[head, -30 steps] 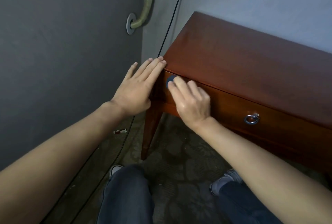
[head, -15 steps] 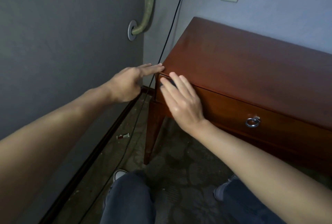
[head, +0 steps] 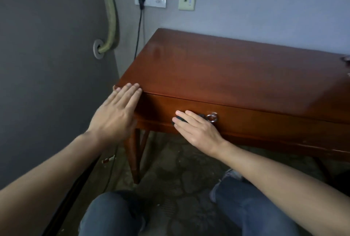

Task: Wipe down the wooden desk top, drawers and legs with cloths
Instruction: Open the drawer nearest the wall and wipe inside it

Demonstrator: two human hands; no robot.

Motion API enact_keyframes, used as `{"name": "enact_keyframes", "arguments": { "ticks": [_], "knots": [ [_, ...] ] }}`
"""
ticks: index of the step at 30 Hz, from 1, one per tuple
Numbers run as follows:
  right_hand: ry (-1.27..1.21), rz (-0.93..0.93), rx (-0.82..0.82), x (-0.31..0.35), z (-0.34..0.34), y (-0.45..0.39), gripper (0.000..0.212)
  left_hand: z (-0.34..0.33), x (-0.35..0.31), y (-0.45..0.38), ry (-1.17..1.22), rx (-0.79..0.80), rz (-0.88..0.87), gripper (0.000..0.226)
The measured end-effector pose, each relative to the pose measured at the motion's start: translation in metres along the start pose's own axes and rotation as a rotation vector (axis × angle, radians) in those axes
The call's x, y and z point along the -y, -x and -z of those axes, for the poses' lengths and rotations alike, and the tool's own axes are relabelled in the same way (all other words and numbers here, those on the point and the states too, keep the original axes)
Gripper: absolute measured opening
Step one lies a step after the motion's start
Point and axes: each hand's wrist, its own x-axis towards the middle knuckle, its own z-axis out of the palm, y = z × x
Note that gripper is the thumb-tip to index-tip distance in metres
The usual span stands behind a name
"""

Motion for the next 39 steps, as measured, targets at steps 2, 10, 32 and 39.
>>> {"name": "enact_keyframes", "arguments": {
  "ticks": [2, 10, 32, 39],
  "knots": [
    [-0.032, -0.034, 0.025, -0.006, 0.021, 0.016, 0.028, 0.001, -0.027, -0.010, 0.016, 0.018, -0.053, 0.080],
    [-0.120, -0.364, -0.283, -0.052, 0.114, 0.041, 0.027, -0.011, -0.126, -0.066, 0.045, 0.082, -0.096, 0.086],
    [-0.079, -1.057, -0.131, -0.109, 0.075, 0.054, 0.027, -0.035, -0.227, -0.059, 0.277, -0.455, 0.271, 0.039],
    [-0.092, -1.082, -0.174, -0.107, 0.074, 0.054, 0.025, -0.031, -0.246, -0.087, 0.744, -0.170, 0.739, 0.033]
  ]
}}
